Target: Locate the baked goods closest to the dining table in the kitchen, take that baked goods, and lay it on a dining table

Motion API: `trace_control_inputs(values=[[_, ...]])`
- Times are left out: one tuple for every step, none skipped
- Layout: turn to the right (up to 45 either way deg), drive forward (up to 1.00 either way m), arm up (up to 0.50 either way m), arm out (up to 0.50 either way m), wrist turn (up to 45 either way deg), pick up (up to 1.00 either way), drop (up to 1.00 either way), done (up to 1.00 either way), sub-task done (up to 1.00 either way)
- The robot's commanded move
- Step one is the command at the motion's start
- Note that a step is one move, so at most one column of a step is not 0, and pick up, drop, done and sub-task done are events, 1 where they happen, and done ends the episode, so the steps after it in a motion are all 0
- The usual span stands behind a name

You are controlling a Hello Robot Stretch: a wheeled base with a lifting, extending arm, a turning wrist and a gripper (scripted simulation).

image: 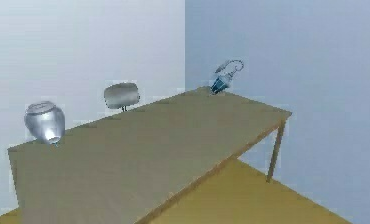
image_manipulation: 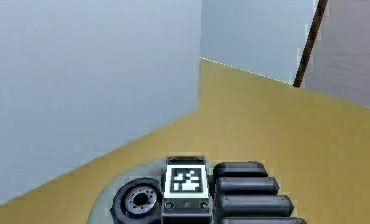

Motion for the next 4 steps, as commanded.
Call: trace_control_inputs(values=[[30.0, 0.0, 0.0, 0.0, 0.0, 0.0, 0.0, 0.0, 0.0], [0.0, 0.45, 0.0, 0.0, 0.0, 0.0, 0.0, 0.0, 0.0], [6.0, 0.0, 0.0, 0.0, 0.0, 0.0, 0.0, 0.0, 0.0], [0.0, 0.35, 0.0, 0.0, 0.0, 0.0, 0.0, 0.0, 0.0]])
